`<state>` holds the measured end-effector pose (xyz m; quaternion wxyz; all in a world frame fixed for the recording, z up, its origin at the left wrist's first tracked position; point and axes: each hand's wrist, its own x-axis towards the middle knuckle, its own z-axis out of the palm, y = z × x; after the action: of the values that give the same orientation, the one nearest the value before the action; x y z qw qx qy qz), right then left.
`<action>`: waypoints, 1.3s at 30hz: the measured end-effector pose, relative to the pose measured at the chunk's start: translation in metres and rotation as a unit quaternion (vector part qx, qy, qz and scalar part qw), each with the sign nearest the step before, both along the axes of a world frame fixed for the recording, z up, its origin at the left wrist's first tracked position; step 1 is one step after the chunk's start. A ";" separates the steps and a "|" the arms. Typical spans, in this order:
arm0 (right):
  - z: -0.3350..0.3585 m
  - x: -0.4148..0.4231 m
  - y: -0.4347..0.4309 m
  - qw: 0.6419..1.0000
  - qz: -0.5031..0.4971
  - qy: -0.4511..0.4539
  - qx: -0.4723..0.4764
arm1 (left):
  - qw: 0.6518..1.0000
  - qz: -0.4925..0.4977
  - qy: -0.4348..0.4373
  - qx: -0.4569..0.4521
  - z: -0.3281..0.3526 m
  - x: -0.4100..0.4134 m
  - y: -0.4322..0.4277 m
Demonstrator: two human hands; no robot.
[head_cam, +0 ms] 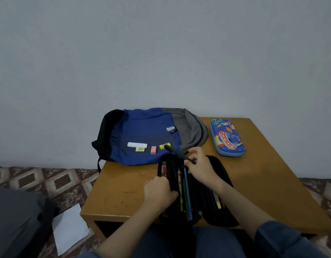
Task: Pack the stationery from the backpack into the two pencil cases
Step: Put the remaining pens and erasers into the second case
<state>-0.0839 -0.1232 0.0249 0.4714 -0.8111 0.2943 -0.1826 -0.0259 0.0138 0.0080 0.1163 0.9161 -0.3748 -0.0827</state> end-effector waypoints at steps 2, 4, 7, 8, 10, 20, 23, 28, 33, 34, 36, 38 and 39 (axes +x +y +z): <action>0.005 -0.006 -0.005 0.997 -0.032 -0.075 0.017 | 0.999 0.011 0.048 -0.015 0.003 0.005 0.003; 0.011 -0.011 -0.011 0.990 -0.063 -0.123 0.019 | 0.991 0.023 0.128 -0.043 0.004 0.013 0.007; 0.016 -0.012 -0.019 0.982 -0.101 -0.154 0.030 | 0.972 0.027 0.213 -0.096 0.006 0.022 0.016; 0.015 -0.010 -0.020 0.983 -0.106 -0.149 0.028 | 0.967 0.024 0.228 -0.110 0.006 0.023 0.019; 0.010 -0.004 -0.019 0.983 -0.109 -0.138 0.051 | 0.963 0.015 0.237 -0.129 0.006 0.023 0.023; 0.003 0.027 0.017 0.989 -0.020 0.019 0.148 | 0.964 -0.010 0.186 -0.191 0.001 0.020 0.025; -0.002 0.031 0.025 0.977 0.047 0.124 0.166 | 0.967 -0.017 0.161 -0.197 -0.001 0.022 0.025; -0.010 0.030 0.029 0.976 0.076 0.170 0.112 | 0.962 -0.022 0.169 -0.214 -0.005 0.024 0.026; -0.012 0.030 0.030 0.959 0.137 0.210 -0.131 | 0.975 0.018 0.137 -0.172 -0.013 0.027 0.022; -0.011 0.028 0.031 0.945 0.146 0.226 -0.187 | 0.980 0.032 0.132 -0.147 -0.016 0.028 0.021; -0.009 0.024 0.035 0.904 0.167 0.264 -0.291 | 0.980 0.060 0.141 -0.131 -0.021 0.027 0.022; -0.009 0.019 0.034 0.874 0.196 0.296 -0.331 | 0.973 0.084 0.165 -0.136 -0.024 0.025 0.022; -0.009 0.017 0.032 0.865 0.207 0.304 -0.340 | 0.970 0.090 0.180 -0.136 -0.026 0.024 0.021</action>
<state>-0.0672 -0.0916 0.0162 0.0808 -0.9787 0.1678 0.0865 -0.0016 0.0353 -0.0176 0.3125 0.8918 -0.2711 -0.1832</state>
